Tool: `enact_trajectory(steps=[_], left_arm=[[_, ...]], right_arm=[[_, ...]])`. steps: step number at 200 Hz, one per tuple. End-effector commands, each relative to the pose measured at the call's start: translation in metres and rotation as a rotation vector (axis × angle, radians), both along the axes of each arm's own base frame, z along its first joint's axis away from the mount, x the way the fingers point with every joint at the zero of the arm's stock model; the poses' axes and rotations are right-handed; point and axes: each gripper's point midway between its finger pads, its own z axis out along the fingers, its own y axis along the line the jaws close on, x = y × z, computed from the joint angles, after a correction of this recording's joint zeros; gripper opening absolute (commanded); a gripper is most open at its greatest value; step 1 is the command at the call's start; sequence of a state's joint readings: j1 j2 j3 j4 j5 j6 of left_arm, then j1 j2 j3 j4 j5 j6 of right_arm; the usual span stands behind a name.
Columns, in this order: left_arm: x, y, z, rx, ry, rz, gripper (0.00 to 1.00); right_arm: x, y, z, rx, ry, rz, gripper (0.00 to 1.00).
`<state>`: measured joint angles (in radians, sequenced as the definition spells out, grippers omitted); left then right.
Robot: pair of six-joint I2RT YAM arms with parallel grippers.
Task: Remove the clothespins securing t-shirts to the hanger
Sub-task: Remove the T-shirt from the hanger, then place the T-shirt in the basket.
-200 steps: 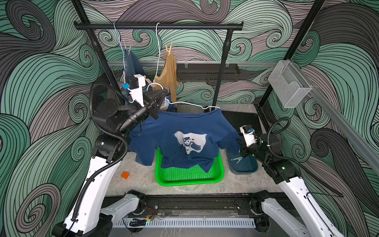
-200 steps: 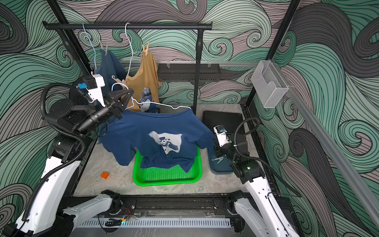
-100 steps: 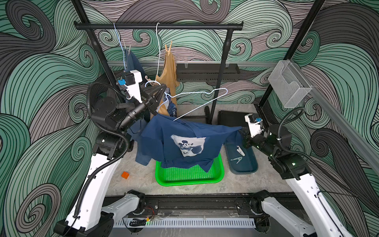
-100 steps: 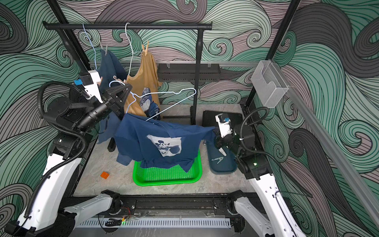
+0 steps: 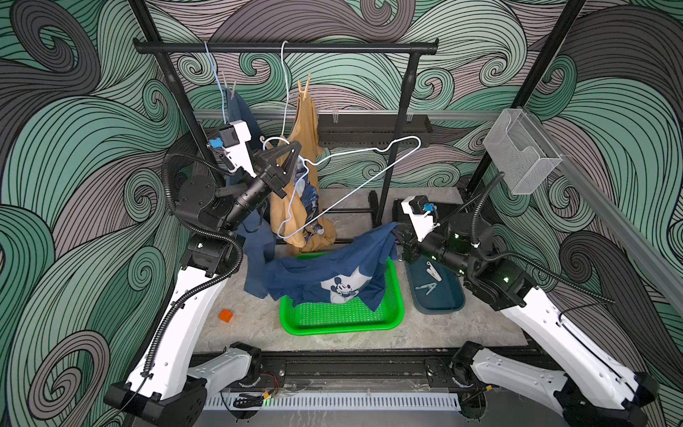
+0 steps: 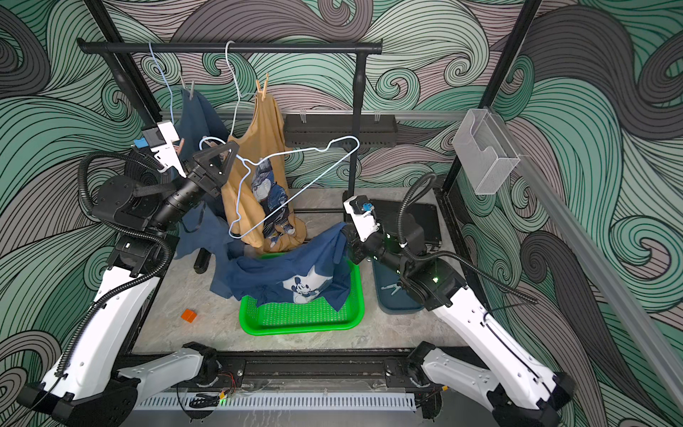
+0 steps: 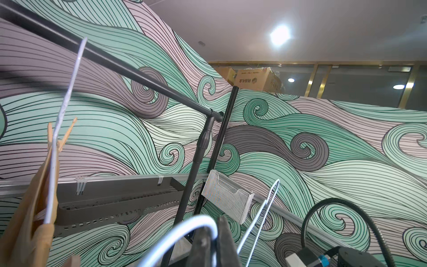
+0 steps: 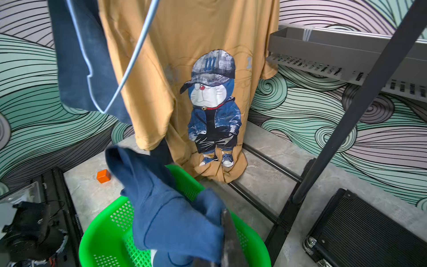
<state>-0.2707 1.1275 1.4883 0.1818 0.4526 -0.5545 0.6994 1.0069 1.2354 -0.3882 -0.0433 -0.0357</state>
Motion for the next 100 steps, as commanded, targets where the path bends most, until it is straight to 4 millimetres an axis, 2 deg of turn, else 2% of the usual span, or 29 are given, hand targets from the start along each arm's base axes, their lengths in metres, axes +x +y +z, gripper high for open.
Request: enact_trajectory(steps=[1,32,64,78,100], left_arm=[[-0.015,0.008,0.036,-0.071,-0.088,0.007,0.0],[-0.014,0.013,0.036,-0.064,-0.098,0.047,0.0],[-0.012,0.013,0.032,-0.055,-0.09,0.057,0.0],[-0.013,0.015,0.032,-0.049,-0.09,0.066,0.0],[-0.012,0.015,0.029,-0.032,-0.084,0.08,0.0]], right_arm=[[-0.002,-0.029,0.071,0.049,-0.198,-0.101,0.0],[-0.003,-0.053,0.109,0.079,-0.258,-0.133,0.0],[-0.009,-0.035,0.138,0.15,-0.252,-0.039,0.0],[-0.007,-0.025,0.136,0.146,-0.233,-0.014,0.0],[-0.004,-0.008,0.109,0.131,-0.151,0.025,0.0]])
